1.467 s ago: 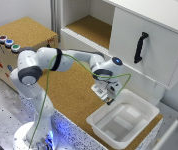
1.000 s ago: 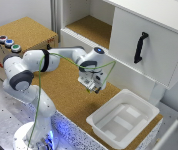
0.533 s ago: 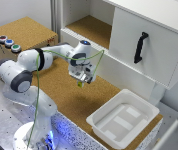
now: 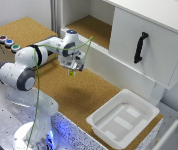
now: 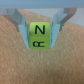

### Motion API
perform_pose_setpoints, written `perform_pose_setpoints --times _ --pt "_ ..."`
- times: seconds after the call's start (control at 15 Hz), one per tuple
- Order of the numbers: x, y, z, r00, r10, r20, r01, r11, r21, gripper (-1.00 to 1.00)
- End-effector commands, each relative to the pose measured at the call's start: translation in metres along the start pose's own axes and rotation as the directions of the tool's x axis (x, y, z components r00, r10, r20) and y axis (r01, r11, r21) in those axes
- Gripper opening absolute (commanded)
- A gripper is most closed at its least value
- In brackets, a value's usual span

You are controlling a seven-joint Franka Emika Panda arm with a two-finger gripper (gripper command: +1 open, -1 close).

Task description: Place the yellow object inside the left cabinet

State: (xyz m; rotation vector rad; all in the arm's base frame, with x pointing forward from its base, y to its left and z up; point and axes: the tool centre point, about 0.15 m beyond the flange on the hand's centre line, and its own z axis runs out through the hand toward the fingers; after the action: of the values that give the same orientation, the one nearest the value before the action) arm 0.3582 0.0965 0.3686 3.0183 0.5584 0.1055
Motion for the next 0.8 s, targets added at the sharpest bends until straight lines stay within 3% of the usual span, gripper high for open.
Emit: perform_pose_setpoints --times 0.0,0.2,0.47,0.73 --pt "0.093 -0.014 -0.043 0.998 -0.007 0.069 0.003 0.999 0.052 -1.0" --pt "0.139 -0.008 -0.064 0.998 0.039 0.051 -0.043 0.996 0.083 -1.0" --pt "0.215 0.0 -0.092 0.991 0.131 0.02 -0.132 0.988 0.075 -1.0" --pt "0.264 0.01 -0.113 0.985 0.17 0.004 -0.17 0.982 0.08 -1.0"
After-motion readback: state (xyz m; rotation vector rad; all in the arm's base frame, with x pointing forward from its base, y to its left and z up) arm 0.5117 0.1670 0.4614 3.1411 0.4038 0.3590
